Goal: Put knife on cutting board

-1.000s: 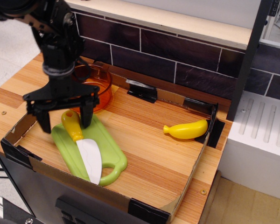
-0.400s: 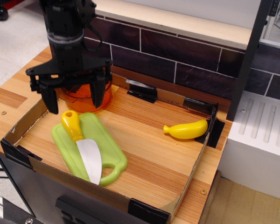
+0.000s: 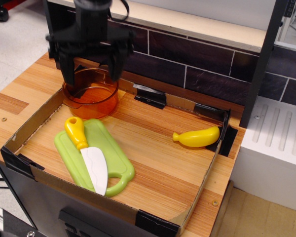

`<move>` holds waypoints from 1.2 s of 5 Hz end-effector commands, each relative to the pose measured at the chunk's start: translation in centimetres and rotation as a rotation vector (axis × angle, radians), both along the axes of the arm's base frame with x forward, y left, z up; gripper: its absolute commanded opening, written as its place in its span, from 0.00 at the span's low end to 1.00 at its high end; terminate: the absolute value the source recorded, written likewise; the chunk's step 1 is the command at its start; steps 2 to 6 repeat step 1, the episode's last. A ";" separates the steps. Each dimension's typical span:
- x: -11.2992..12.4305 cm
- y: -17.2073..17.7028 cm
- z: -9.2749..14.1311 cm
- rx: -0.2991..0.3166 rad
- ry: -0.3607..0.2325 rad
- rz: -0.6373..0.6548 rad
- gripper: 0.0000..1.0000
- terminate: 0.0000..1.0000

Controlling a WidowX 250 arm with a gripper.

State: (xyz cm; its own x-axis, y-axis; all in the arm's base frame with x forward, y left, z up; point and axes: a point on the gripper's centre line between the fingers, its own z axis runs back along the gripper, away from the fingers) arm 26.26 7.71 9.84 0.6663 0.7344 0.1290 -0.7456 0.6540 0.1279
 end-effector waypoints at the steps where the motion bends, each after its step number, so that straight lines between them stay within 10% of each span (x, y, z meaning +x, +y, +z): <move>1: 0.5 0.5 1.4 0.013 -0.039 0.008 1.00 1.00; 6: 0.5 0.5 1.4 0.013 -0.039 0.008 1.00 1.00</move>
